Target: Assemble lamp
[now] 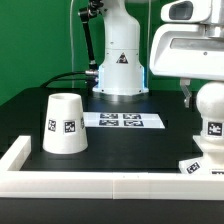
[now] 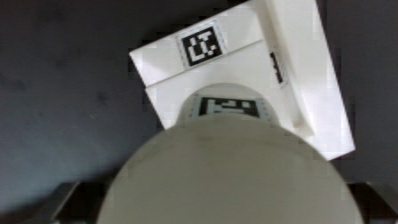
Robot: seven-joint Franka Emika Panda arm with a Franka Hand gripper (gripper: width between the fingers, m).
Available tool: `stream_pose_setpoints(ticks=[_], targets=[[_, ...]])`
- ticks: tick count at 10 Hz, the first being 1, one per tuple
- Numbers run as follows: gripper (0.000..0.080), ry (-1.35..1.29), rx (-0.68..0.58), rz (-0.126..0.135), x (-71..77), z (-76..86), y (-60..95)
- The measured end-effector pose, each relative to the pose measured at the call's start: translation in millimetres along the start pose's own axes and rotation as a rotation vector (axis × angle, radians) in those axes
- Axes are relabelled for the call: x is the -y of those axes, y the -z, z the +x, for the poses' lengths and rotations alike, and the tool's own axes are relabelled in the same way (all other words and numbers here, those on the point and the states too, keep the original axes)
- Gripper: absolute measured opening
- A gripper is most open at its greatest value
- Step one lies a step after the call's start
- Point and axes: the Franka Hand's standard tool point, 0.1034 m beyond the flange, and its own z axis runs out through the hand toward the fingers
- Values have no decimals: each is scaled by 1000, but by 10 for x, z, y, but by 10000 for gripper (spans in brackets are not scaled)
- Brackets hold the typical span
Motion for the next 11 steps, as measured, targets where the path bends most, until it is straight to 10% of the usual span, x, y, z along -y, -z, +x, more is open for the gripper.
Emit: stream_pose_setpoints(ticks=[11], targets=[[637,-960,73,22,22,-73,-29]])
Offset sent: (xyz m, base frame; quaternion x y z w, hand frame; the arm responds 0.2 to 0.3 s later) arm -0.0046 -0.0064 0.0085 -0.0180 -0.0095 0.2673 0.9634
